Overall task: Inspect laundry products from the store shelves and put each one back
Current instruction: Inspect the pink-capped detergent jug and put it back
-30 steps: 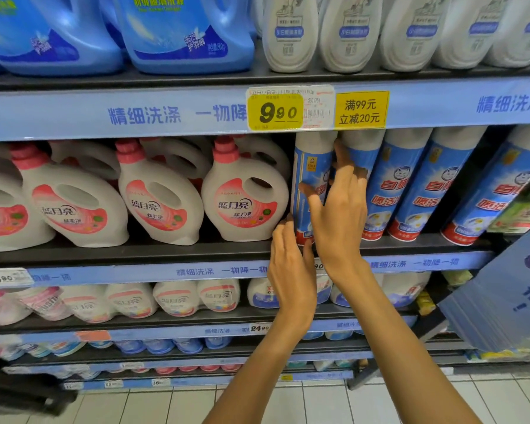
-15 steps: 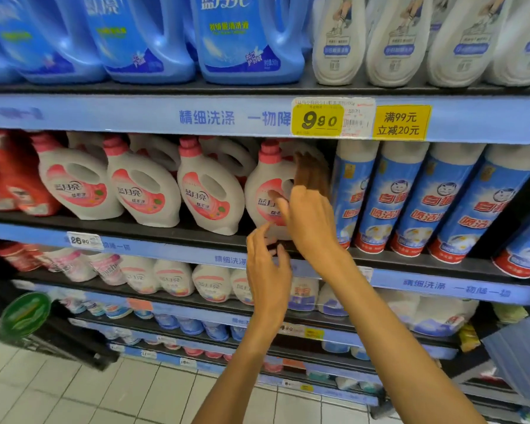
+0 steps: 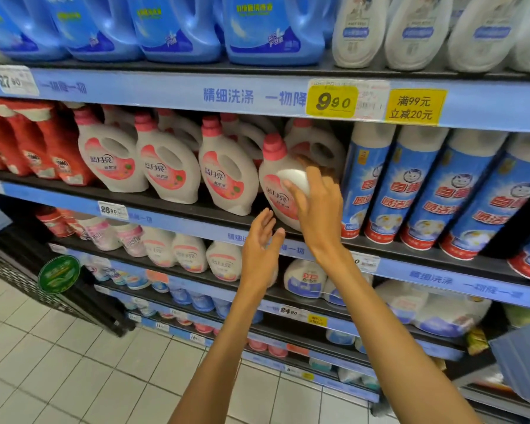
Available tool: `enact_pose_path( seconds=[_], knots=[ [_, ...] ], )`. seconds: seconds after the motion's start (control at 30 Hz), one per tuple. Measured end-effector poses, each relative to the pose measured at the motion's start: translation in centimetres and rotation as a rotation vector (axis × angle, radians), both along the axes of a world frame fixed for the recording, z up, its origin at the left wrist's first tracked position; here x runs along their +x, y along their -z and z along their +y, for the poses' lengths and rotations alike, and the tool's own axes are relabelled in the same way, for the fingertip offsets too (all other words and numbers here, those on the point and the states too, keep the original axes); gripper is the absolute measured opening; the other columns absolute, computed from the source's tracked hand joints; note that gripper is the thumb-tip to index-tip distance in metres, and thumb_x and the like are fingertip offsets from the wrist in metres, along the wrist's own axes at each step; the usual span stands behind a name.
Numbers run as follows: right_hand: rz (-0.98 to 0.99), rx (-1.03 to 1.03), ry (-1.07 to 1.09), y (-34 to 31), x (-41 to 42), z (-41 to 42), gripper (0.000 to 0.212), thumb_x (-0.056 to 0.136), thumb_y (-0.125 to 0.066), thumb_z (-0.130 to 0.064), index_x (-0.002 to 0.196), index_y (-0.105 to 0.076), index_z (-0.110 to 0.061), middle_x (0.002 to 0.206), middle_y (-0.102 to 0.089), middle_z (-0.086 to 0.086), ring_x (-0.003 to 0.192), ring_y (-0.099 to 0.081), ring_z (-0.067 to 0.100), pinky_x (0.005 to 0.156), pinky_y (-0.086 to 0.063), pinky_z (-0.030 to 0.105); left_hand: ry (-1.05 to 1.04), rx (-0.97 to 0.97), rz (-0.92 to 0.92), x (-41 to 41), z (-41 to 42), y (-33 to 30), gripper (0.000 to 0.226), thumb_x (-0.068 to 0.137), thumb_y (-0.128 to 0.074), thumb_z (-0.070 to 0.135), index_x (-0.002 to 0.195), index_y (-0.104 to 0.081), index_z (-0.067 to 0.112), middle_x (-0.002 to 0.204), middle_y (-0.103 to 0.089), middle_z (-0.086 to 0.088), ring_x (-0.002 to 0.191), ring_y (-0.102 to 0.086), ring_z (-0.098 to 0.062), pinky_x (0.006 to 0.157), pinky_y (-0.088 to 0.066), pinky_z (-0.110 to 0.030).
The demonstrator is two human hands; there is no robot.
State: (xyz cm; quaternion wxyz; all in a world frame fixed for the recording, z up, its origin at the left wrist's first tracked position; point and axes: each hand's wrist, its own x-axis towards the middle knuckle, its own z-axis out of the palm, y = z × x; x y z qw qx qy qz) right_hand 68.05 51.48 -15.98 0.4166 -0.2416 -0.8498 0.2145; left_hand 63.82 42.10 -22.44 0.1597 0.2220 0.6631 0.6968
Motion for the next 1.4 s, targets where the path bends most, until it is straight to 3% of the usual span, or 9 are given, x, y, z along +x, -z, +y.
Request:
enact_pose_path(
  seconds=[0.33, 0.47, 0.7, 1.0, 1.13, 1.2, 1.27, 1.33, 1.4],
  knots=[
    [0.426, -0.528, -0.313, -2.1, 4.7, -2.8, 0.025, 0.085, -0.07, -0.022, 0.11, -0.064, -0.024, 0.103, -0.067, -0.014, 0.095, -0.064, 0.005, 0.08, -0.054, 0.024, 0.052, 0.14, -0.117, 1.4, -4.3, -1.9, 0.066, 0.068, -0.062, 0.057, 0.125, -0.053, 0.024, 0.121, -0.065, 0.0, 0.112, -0.062, -0.015, 0.09, -0.054, -0.027],
    [0.402, -0.752, -0.402, -2.8, 4.4, -3.6, 0.02, 0.086, -0.069, -0.021, 0.106, -0.069, -0.019, 0.097, -0.072, -0.001, 0.087, -0.069, 0.013, 0.072, -0.056, 0.025, 0.054, 0.162, -0.115, 0.6, -7.4, -3.4, 0.055, 0.062, -0.068, 0.058, 0.108, -0.062, 0.027, 0.099, -0.074, 0.009, 0.093, -0.07, -0.008, 0.065, -0.054, -0.015],
    [0.395, -1.346, -0.63, -2.1, 2.6, -5.8, 0.025, 0.091, -0.057, -0.024, 0.113, -0.065, -0.014, 0.102, -0.072, 0.008, 0.098, -0.067, 0.022, 0.088, -0.054, 0.038, 0.214, 0.062, -0.115, -1.5, -11.7, -4.4, 0.055, 0.065, -0.07, 0.05, 0.112, -0.064, 0.021, 0.105, -0.074, 0.003, 0.098, -0.069, -0.011, 0.073, -0.054, -0.017],
    [0.484, -1.331, -0.572, -1.7, 2.4, -10.2, 0.042, 0.097, -0.048, -0.035, 0.125, -0.059, -0.004, 0.119, -0.065, 0.018, 0.113, -0.061, 0.027, 0.101, -0.047, 0.042, 0.351, -0.017, -0.268, -3.3, -13.6, -3.5, 0.058, 0.077, -0.054, 0.054, 0.122, -0.061, 0.018, 0.112, -0.072, -0.001, 0.105, -0.067, -0.014, 0.092, -0.053, -0.037],
    [0.431, -1.29, -0.557, -2.1, 1.7, -9.2, 0.055, 0.093, -0.042, -0.053, 0.126, -0.059, -0.012, 0.123, -0.064, 0.012, 0.118, -0.058, 0.028, 0.104, -0.042, 0.047, 0.474, 0.126, -0.492, -4.3, -13.8, -3.6, 0.046, 0.079, -0.056, 0.056, 0.107, -0.073, 0.024, 0.109, -0.073, -0.002, 0.098, -0.07, -0.014, 0.075, -0.058, -0.028],
    [0.428, -1.351, -0.595, -2.5, 0.6, -9.1, 0.061, 0.088, -0.045, -0.057, 0.127, -0.056, -0.011, 0.128, -0.061, 0.015, 0.122, -0.055, 0.031, 0.106, -0.041, 0.048, 0.564, 0.055, -0.641, -4.0, -13.7, -4.3, 0.042, 0.089, -0.052, 0.051, 0.096, -0.075, 0.017, 0.084, -0.075, -0.004, 0.067, -0.071, -0.015, 0.051, -0.054, -0.023],
    [0.456, -1.422, -0.613, -3.0, -0.3, -9.1, 0.059, 0.086, -0.044, -0.063, 0.112, -0.061, -0.013, 0.108, -0.07, 0.011, 0.104, -0.066, 0.025, 0.096, -0.05, 0.041, 0.648, -0.079, -0.699, -3.6, -13.5, -4.4, 0.042, 0.098, -0.044, 0.045, 0.094, -0.069, 0.012, 0.065, -0.068, -0.006, 0.048, -0.062, -0.017, 0.041, -0.047, -0.021],
    [0.501, -1.407, -0.603, -3.4, -0.5, -8.7, 0.045, 0.09, -0.047, -0.057, 0.083, -0.059, -0.014, 0.071, -0.065, 0.003, 0.07, -0.063, 0.016, 0.073, -0.05, 0.029, 0.729, -0.067, -0.617, -3.2, -13.6, -4.3, 0.034, 0.101, -0.039, 0.041, 0.105, -0.065, 0.018, 0.072, -0.071, -0.003, 0.057, -0.067, -0.016, 0.048, -0.052, -0.024],
    [0.495, -1.277, -0.532, -3.4, -0.2, -8.3, 0.036, 0.089, -0.056, -0.048, 0.068, -0.054, -0.018, 0.062, -0.052, 0.001, 0.063, -0.05, 0.014, 0.066, -0.04, 0.029, 0.73, -0.061, -0.494, -3.0, -13.5, -4.2, 0.029, 0.104, -0.031, 0.036, 0.115, -0.057, 0.029, 0.091, -0.075, 0.008, 0.079, -0.071, -0.007, 0.063, -0.057, -0.021]
  ],
)
